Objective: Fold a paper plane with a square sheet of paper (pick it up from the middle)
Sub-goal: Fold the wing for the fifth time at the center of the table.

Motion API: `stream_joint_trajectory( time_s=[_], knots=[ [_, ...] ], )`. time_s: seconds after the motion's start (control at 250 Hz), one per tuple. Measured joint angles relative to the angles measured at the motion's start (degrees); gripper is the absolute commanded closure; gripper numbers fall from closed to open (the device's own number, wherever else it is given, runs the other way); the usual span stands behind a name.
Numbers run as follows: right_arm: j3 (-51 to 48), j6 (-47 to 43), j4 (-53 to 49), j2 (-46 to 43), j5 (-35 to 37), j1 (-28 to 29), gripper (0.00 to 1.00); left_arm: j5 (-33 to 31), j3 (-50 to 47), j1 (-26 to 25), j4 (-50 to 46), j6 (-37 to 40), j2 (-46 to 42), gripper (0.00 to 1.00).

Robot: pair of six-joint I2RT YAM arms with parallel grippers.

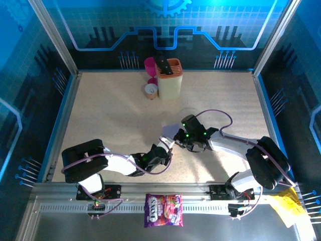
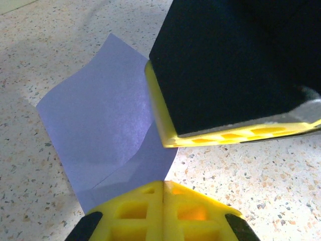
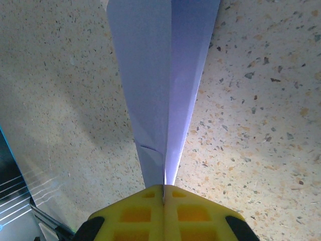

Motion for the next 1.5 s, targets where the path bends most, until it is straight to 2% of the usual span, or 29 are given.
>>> stream_joint_trajectory(
  time_s=[0.032,0.104,0.156,0.216,0.376,0.551,0.691,0.823,0.959,1.107,1.29,1.498],
  knots=[
    [0.0,0.0,0.0,0.0,0.1,0.0,0.94,0.2,0.0,0.1,0.0,-0.1,0.0,1.0],
    [0.0,-0.2,0.0,0.0,-0.1,-0.2,0.7,0.8,0.0,0.5,0.0,-0.3,0.0,1.0],
    [0.0,-1.0,0.0,-0.2,-0.5,-0.4,0.61,1.2,0.0,0.9,-0.1,-0.6,0.0,1.0],
    [0.0,-1.9,-0.6,-0.9,-0.6,-1.2,0.56,2.2,-0.3,1.4,0.0,-1.4,0.0,1.0],
    [0.4,-4.5,-4.3,-5.1,0.0,-5.4,0.55,4.7,-2.1,2.5,-0.3,-4.2,-0.5,1.0],
    [1.5,-8.8,-7.4,-8.2,0.5,-11.4,0.57,7.8,-3.8,3.6,0.5,-7.9,-1.9,1.0],
    [3.8,-14.1,-9.1,-7.0,-0.7,-14.9,0.72,9.5,-5.5,4.6,1.7,-10.7,-2.3,1.0],
    [10.2,-20.6,-9.0,0.6,-5.9,-16.5,0.84,10.3,-6.6,4.7,3.2,-12.3,-2.6,1.0],
    [18.1,-26.7,-8.1,11.6,-13.7,-16.2,0.9,11.1,-8.8,4.7,7.3,-12.3,-2.6,1.0],
    [24.0,-32.4,-8.6,20.9,-19.0,-13.7,0.94,11.2,-14.0,4.8,18.1,-11.5,-0.7,1.0],
    [29.1,-36.3,-10.7,26.9,-22.3,-9.6,0.98,11.4,-18.6,4.9,34.0,-10.4,7.6,1.0],
    [32.1,-38.2,-12.1,30.7,-23.3,-8.7,1.0,12.7,-18.7,5.0,40.8,-10.4,9.1,1.0]
  ],
)
